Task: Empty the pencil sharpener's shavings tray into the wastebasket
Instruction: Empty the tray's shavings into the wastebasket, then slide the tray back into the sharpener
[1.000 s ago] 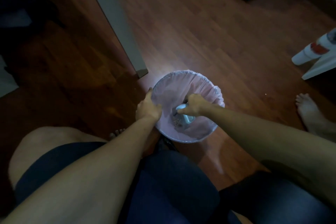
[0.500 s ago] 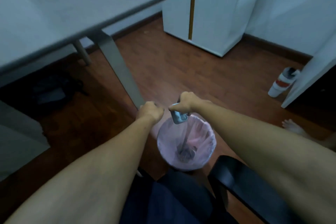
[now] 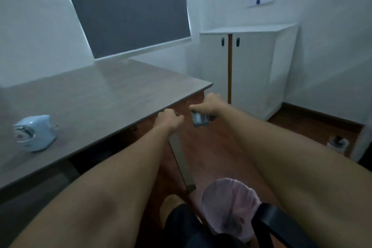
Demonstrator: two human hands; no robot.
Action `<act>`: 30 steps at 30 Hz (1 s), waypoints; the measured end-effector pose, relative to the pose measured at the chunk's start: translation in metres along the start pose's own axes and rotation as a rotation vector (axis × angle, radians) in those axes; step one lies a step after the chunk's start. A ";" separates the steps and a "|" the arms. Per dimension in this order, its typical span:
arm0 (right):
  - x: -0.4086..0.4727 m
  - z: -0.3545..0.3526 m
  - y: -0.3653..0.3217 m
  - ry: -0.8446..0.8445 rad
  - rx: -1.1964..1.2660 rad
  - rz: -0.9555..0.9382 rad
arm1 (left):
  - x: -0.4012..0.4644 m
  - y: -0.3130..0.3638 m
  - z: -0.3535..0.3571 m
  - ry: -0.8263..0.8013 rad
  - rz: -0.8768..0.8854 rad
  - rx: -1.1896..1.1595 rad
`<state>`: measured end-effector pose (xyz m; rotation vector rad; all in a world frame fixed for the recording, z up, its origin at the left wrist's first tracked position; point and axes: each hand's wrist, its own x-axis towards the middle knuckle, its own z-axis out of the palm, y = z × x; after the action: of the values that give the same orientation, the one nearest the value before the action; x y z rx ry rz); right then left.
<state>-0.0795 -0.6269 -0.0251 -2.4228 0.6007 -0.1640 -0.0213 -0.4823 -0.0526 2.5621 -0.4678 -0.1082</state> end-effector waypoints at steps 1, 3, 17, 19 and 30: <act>-0.003 -0.003 -0.017 0.001 -0.005 -0.040 | -0.002 -0.001 -0.018 0.022 0.009 0.016; -0.010 -0.006 -0.050 0.011 -0.005 -0.115 | -0.009 -0.007 -0.053 0.082 0.006 0.030; -0.018 0.070 -0.223 -0.156 0.251 -0.306 | -0.058 -0.147 -0.210 0.495 -0.310 -0.014; -0.015 0.088 -0.241 -0.193 0.285 -0.308 | -0.061 -0.168 -0.218 0.539 -0.378 -0.017; 0.026 0.170 -0.289 -0.323 0.395 -0.233 | -0.032 -0.259 -0.203 0.593 -0.553 -0.131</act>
<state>0.0975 -0.3440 0.0144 -2.0655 0.1232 0.0142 0.0620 -0.1646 -0.0125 2.3680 0.4548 0.4013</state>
